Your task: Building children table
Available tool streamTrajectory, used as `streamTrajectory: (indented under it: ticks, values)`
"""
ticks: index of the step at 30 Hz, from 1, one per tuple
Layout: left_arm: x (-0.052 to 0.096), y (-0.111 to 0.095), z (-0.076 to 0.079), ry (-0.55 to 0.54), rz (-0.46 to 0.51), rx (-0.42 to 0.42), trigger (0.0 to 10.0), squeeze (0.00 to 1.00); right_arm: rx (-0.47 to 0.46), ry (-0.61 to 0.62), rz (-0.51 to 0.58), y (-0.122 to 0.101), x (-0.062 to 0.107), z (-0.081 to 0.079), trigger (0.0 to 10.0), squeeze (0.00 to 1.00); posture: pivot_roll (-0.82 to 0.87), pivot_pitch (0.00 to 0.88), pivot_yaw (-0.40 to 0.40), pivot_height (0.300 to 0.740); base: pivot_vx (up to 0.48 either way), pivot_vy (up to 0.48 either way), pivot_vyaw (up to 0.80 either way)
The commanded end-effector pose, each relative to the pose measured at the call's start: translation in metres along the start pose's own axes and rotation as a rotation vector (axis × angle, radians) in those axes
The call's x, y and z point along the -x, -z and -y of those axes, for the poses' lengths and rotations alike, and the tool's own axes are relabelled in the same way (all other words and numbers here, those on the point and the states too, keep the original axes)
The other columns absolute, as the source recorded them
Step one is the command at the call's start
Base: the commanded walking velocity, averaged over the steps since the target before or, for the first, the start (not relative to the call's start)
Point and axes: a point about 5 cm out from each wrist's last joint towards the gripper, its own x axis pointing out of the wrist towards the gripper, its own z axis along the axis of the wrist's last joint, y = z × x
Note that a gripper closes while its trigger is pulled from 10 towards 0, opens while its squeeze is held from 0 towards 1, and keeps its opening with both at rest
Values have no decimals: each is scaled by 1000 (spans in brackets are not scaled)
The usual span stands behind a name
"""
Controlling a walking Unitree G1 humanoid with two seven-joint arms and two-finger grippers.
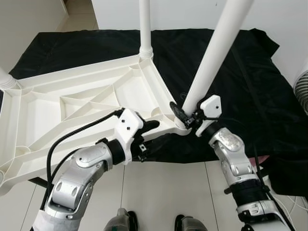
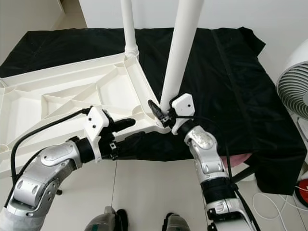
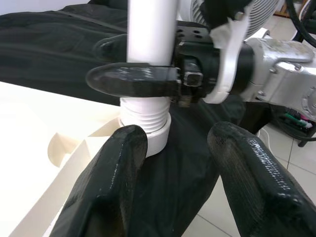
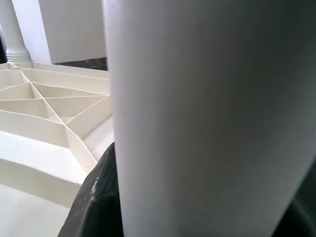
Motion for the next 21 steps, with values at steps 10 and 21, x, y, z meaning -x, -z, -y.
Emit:
streamTrajectory:
  ticks: [10, 21]
  values:
    - [0, 0, 2, -33, 3, -5, 10000, 0, -84, 20, -142, 21, 0, 2, 10000, 0, -16, 122, 65, 740, 0, 0, 0]
    - [1, 1, 4, -33, 1, -6, 10000, 0, -153, 38, -190, 28, 1, 1, 10000, 0, -12, 112, 59, 740, 0, 0, 0]
